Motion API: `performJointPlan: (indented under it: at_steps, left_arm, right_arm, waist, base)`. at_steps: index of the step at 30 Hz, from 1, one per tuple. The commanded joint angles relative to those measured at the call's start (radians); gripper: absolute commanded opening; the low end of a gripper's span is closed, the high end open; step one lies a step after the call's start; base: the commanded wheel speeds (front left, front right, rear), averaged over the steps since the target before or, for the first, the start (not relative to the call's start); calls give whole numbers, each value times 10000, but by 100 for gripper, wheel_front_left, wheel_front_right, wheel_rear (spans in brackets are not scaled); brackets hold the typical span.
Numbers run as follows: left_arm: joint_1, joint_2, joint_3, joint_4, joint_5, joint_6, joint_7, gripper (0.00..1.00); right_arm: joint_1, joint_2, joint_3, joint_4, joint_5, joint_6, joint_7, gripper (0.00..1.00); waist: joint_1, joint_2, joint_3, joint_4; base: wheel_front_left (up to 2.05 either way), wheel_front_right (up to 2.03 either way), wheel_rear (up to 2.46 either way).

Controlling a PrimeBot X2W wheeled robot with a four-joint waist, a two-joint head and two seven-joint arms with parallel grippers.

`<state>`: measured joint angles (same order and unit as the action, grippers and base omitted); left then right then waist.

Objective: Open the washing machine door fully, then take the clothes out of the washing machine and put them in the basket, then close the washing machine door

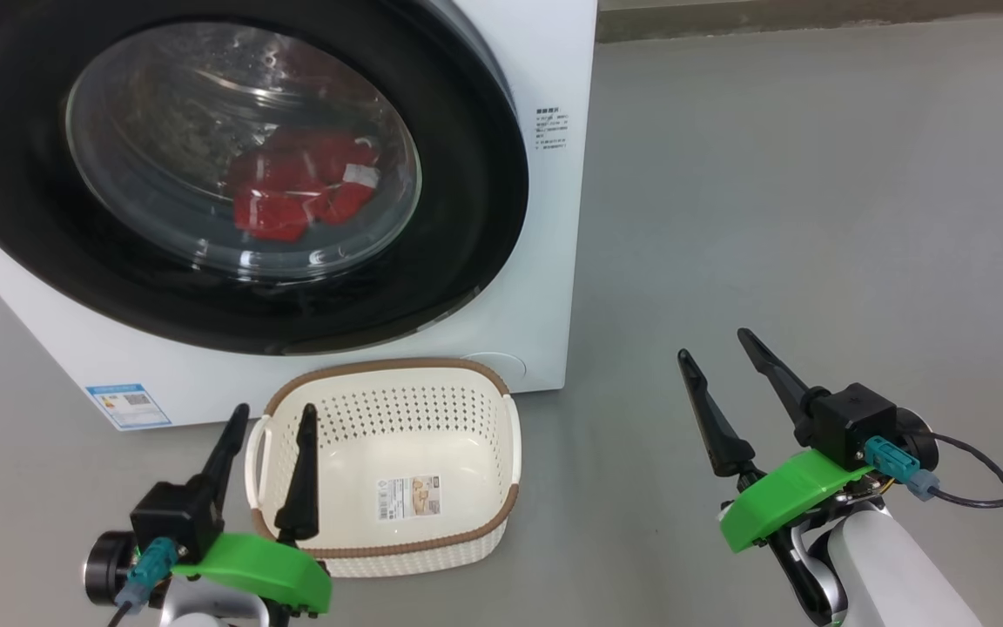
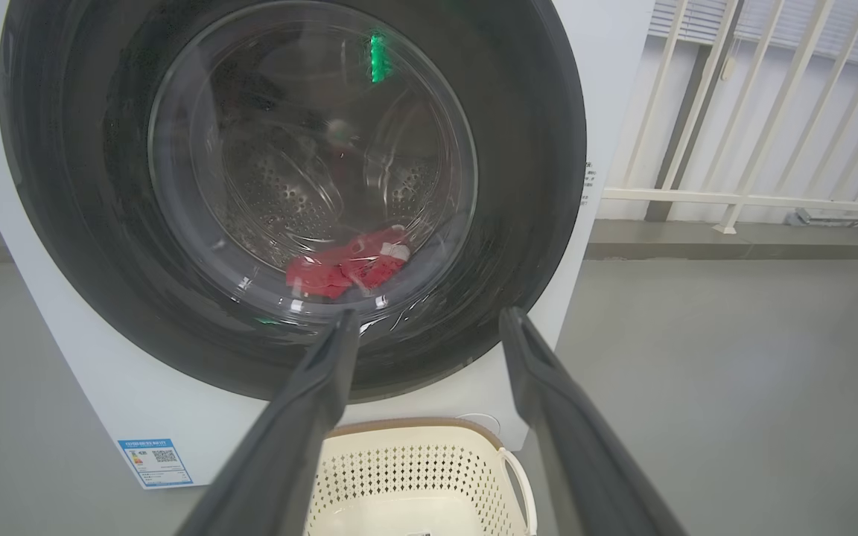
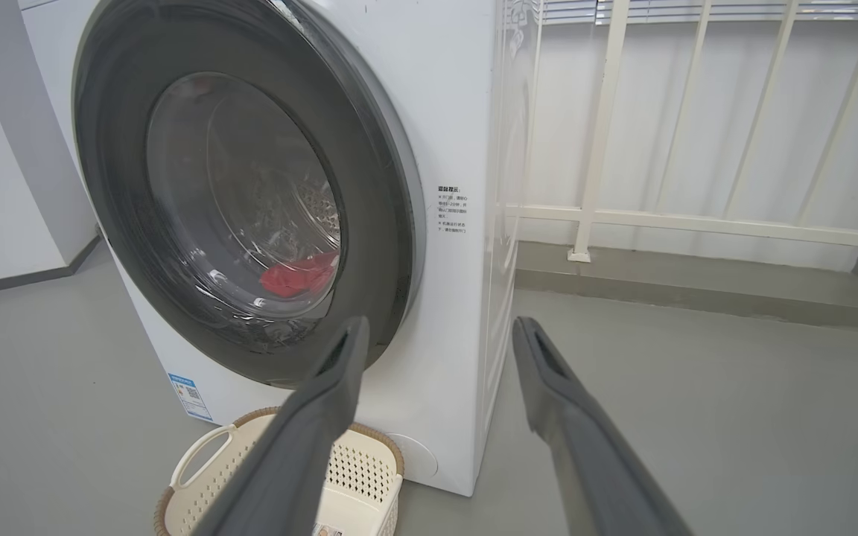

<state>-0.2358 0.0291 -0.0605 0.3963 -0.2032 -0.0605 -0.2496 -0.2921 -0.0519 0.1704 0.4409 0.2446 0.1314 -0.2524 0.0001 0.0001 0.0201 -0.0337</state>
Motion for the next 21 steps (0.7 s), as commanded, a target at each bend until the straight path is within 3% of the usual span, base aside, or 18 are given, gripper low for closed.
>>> performJointPlan:
  at_steps: [1, 6, 7, 8, 13, 16, 21]
  left_arm:
    - [-440, 212, 321, -189, -1, 85, -122, 100]
    - [-470, 212, 291, -177, -5, 86, -122, 100]
    - [-477, 212, 283, -182, -5, 85, -122, 100]
    - [-484, 212, 275, -191, -8, 84, -122, 100]
    - [-530, 212, 232, -447, -85, 93, -122, 100]
    - [-554, 212, 179, -570, -125, 94, -122, 100]
    - [-575, 212, 63, -715, -168, 91, -122, 100]
  right_arm:
    - [-381, 16, 192, -200, -87, -7, -93, 100]
    - [-405, 16, 174, -219, -106, -7, -93, 100]
    - [-408, 16, 178, -243, -111, -7, -93, 89]
    - [-410, 16, 241, -257, -90, -7, -93, 48]
    - [-548, 16, 492, -207, 92, -7, -93, 1]
    - [-709, 16, 568, -101, 478, -7, -93, 0]
    - [-1103, 16, 733, 216, 2167, -7, -93, 0]
  waist:
    - [0, -1, 11, 1]
    - [0, -1, 77, 9]
    - [0, -1, 94, 14]
    - [0, -1, 112, 21]
    - [0, -1, 291, 69]
    - [0, -1, 406, 137]
    - [0, -1, 589, 278]
  base:
    - [0, 0, 0]
    - [0, 0, 0]
    - [0, 0, 0]
    - [0, 0, 0]
    - [0, 0, 0]
    - [0, 0, 0]
    - [0, 0, 0]
